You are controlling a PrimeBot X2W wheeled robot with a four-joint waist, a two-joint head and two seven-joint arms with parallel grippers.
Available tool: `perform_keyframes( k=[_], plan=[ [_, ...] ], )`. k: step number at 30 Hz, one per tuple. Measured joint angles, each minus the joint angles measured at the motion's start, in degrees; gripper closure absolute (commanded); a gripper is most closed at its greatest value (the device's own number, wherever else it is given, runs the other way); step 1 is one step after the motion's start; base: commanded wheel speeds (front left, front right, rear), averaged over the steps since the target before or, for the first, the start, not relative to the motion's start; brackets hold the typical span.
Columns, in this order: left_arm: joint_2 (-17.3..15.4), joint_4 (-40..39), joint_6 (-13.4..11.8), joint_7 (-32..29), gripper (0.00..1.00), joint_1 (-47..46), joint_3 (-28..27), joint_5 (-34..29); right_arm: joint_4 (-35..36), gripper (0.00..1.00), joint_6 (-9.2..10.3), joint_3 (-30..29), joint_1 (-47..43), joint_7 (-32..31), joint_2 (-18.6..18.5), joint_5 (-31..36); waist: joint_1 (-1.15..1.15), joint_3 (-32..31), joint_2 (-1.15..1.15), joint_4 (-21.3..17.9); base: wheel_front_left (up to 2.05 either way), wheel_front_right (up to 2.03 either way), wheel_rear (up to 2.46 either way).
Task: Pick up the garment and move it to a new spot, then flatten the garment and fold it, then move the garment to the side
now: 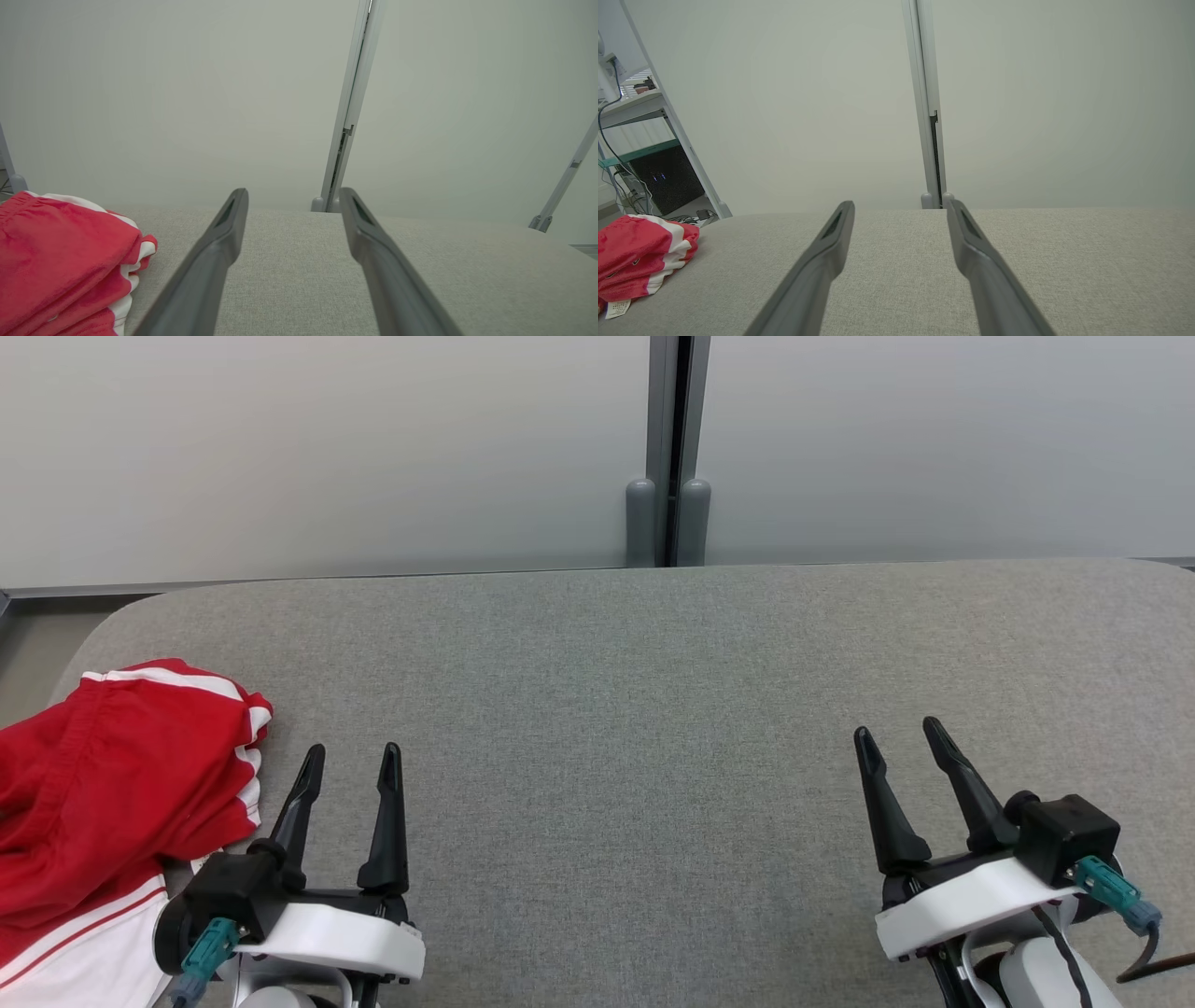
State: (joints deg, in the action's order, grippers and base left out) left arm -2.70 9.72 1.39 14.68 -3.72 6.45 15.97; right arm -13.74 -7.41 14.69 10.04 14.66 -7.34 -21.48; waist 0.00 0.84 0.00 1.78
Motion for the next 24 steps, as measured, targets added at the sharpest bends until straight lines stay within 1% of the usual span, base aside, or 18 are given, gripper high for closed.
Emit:
perform_keyframes(
  k=[4, 24],
  plan=[
    [0.0, 0.0, -0.2, 0.5, 0.00, 0.0, 0.4, -1.1, -0.1, 0.00, -0.01, 0.4, 0.2, 0.2, -0.1, 0.9, 0.00, 0.0, 0.00, 0.0, 0.00, 0.00, 0.00],
    [0.0, 0.5, -0.5, 0.5, 0.00, -0.3, 0.7, -0.9, -0.4, 0.00, -0.01, 0.2, 0.3, 0.3, -0.1, 0.8, 0.00, 0.2, 0.00, 0.4, 0.00, 0.00, 0.00]
  ],
)
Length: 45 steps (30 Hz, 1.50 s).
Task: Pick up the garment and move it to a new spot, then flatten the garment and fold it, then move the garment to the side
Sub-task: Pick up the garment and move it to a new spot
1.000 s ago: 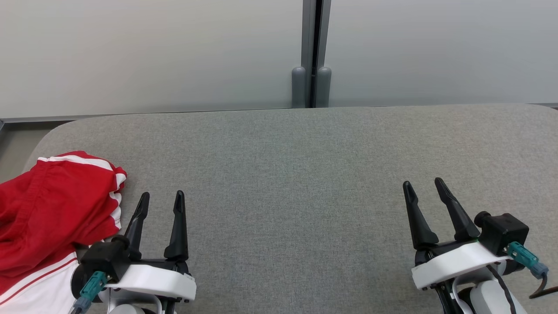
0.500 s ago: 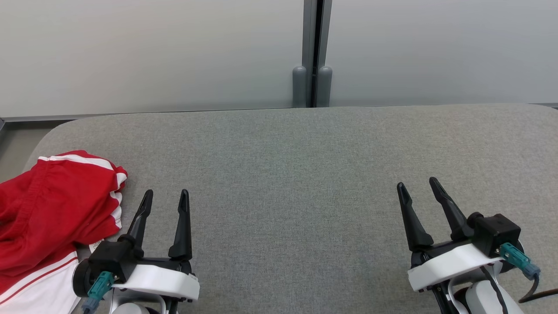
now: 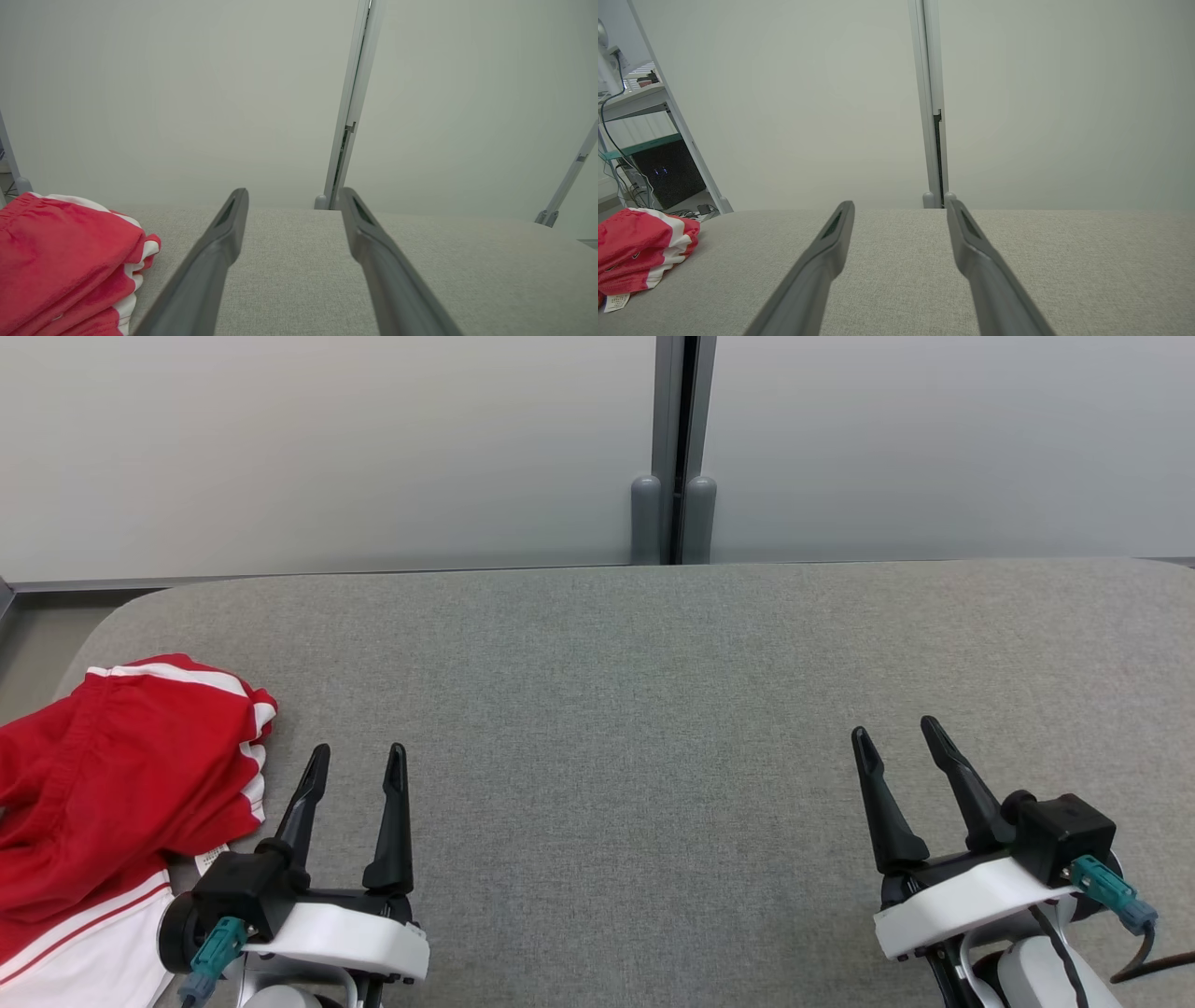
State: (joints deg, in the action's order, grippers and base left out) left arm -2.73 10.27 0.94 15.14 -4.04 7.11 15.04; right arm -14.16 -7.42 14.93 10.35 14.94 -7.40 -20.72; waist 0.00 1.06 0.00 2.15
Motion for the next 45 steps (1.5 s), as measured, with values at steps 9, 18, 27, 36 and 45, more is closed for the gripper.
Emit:
perform_keyframes(
  k=[9, 18, 27, 36, 45],
  plan=[
    [0.0, 1.4, -0.5, 0.0, 0.00, -0.1, 0.0, 0.4, -1.0, 0.00, 0.00, -0.3, -0.1, 0.1, -0.3, 1.6, 0.00, 0.0, 0.00, 1.6, 0.00, 0.00, 0.00],
    [0.0, 2.6, -1.0, 0.0, 0.00, -0.1, -0.7, 0.4, -1.4, 0.00, 0.00, 0.1, -0.5, 0.1, 0.4, 1.6, 0.00, -0.2, 0.00, 7.0, 0.00, 0.00, 0.00],
    [0.0, 3.5, -1.5, 0.0, 0.00, 0.3, -1.6, 0.0, -1.5, 0.00, -0.01, 0.7, -1.0, 0.1, 0.8, 1.1, 0.00, -0.5, 0.00, 14.2, 0.00, 0.00, 0.00],
    [0.0, 4.1, -1.8, 0.0, 0.00, 1.4, -3.0, 0.0, -1.5, 0.00, -0.01, 1.7, -1.3, 0.1, 0.8, 0.5, 0.00, -1.3, 0.00, 21.2, 0.00, 0.00, 0.00],
    [0.0, 4.2, -2.0, 0.0, 0.00, 2.5, -4.1, 0.2, -1.8, 0.00, -0.01, 2.0, -1.3, 0.1, 0.9, 0.2, 0.00, -1.7, 0.00, 23.8, 0.00, 0.00, 0.00]
  ],
)
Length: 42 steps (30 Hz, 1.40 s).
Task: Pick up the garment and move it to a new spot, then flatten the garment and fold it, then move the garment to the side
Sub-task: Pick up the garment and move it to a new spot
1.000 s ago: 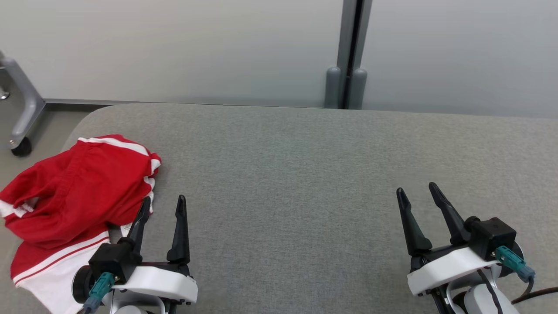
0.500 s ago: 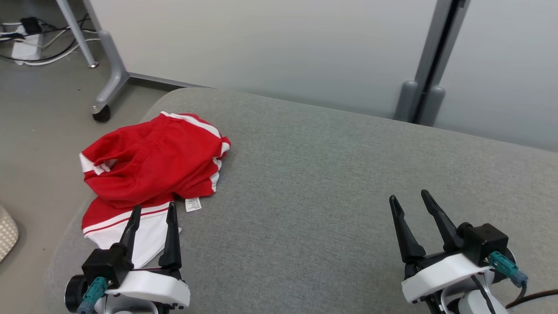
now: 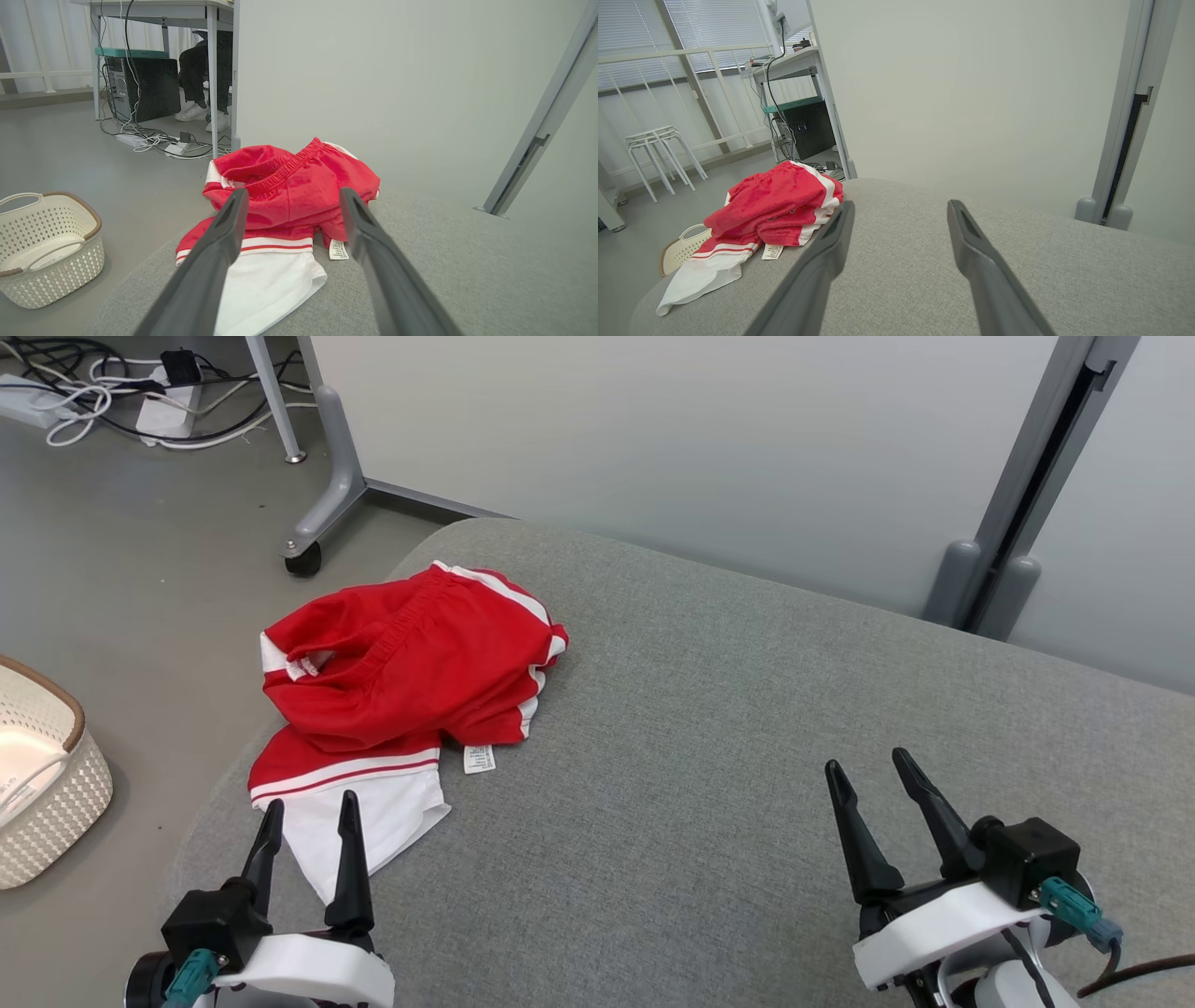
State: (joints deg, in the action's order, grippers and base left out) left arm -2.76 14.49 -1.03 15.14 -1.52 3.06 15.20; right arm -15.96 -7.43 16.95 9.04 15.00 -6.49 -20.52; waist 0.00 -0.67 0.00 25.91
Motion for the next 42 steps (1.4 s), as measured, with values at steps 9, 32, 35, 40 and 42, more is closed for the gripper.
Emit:
perform_keyframes(
  k=[9, 32, 35, 40, 42],
  plan=[
    [-0.2, 2.2, 0.5, 0.0, 0.00, -2.1, -0.3, 0.9, 0.1, 0.00, 0.00, 1.2, 0.6, 0.0, 0.0, -0.4, 0.00, 0.4, 0.00, -1.5, 0.00, 0.00, 0.00],
    [-16.7, 15.3, 6.3, -36.5, 0.00, -32.0, -6.7, 14.3, 2.9, 0.00, 0.00, 2.4, 7.8, 0.1, -3.4, -1.1, 0.00, 10.6, 0.00, -16.4, 0.00, 0.00, 0.00],
    [-18.5, 19.6, 6.6, -38.7, 0.00, -34.4, -7.5, 15.9, 3.4, 0.00, 0.00, 2.0, 8.7, 0.1, -3.8, -1.3, 0.00, 12.7, 0.00, -18.9, 0.00, 0.00, 0.00],
    [-20.7, 28.0, 7.0, -43.0, 0.00, -36.5, -7.5, 16.9, 3.9, 0.00, -0.01, 1.7, 9.8, 0.1, -3.9, -1.6, 0.00, 15.9, 0.00, -22.9, 0.00, 0.00, 0.00],
    [-21.1, 29.4, 7.0, -43.9, 0.00, -36.5, -7.1, 16.7, 4.1, 0.00, 0.00, 1.5, 10.0, 0.1, -3.9, -1.6, 0.00, 16.4, 0.00, -23.6, 0.00, 0.00, 0.00]
  ],
)
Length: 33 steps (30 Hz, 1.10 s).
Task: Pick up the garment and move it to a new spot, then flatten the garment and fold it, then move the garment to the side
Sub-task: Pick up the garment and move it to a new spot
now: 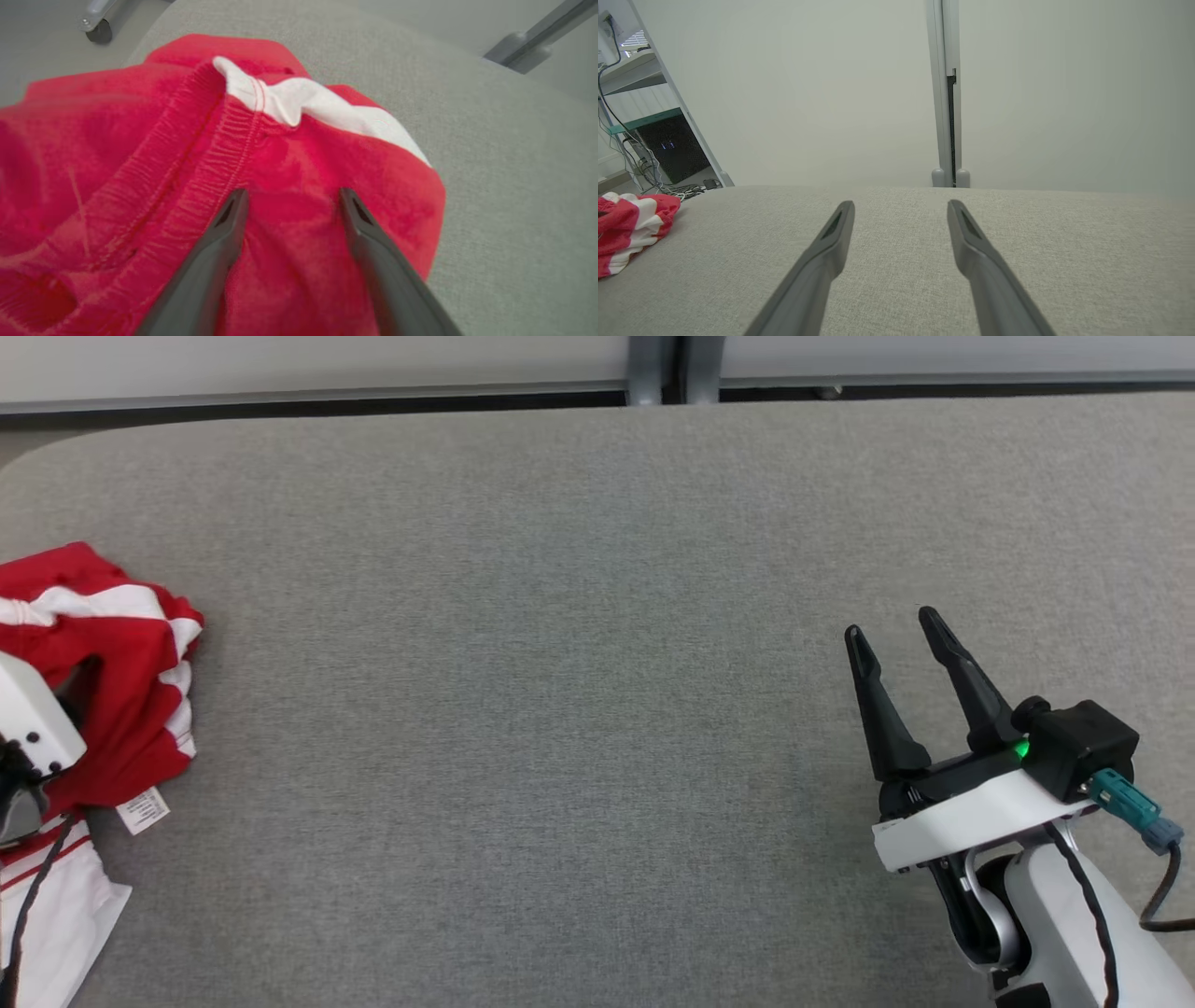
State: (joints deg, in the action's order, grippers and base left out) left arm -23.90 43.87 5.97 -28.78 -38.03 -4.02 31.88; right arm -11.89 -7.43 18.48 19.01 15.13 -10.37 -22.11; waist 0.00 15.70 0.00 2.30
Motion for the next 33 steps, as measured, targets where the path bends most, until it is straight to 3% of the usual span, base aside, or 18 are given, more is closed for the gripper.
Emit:
perform_keyframes(
  k=[6, 7, 8, 9, 22, 33],
  plan=[
    [-2.4, 6.9, 0.2, -1.5, 0.00, -1.2, 0.9, -0.2, 0.2, 0.00, -0.01, -0.6, 0.4, 0.0, 0.2, -0.1, 0.00, 2.2, 0.00, -2.9, 0.00, 0.00, 0.00],
    [-2.5, 7.5, 0.5, -1.3, 0.31, -1.4, 1.1, -0.2, 0.2, 0.00, 0.00, -0.7, 0.4, 0.0, 0.3, -0.1, 0.00, 2.3, 0.00, -3.0, 0.00, 0.00, 0.00],
    [-2.5, 8.1, 0.5, -0.8, 0.69, -1.6, 1.2, -0.2, 0.2, 0.00, 0.00, -0.7, 0.4, 0.0, 0.3, -0.1, 0.00, 2.2, 0.00, -3.1, 0.00, 0.00, 0.00],
    [-2.6, 8.6, 0.5, 0.0, 0.98, -1.8, 1.3, -0.2, 0.1, 0.00, 0.00, -0.8, 0.4, 0.0, 0.5, -0.1, 0.00, 2.1, 0.00, -3.0, 0.00, 0.00, 0.00],
    [-4.0, 9.2, 1.3, 5.7, 1.00, -3.7, 6.2, -0.9, -0.9, 0.00, -0.01, -0.5, 0.3, 0.0, 1.9, -0.1, 0.00, -1.2, 0.00, -1.9, 0.00, 0.00, 0.00],
    [-5.7, -5.5, 1.3, 6.4, 1.00, -5.7, 15.6, 1.9, -2.2, 0.00, 0.00, -0.6, -2.0, 0.0, 4.0, -0.6, 0.00, -7.7, 0.00, -2.9, 0.00, 0.00, 0.00]
  ],
)
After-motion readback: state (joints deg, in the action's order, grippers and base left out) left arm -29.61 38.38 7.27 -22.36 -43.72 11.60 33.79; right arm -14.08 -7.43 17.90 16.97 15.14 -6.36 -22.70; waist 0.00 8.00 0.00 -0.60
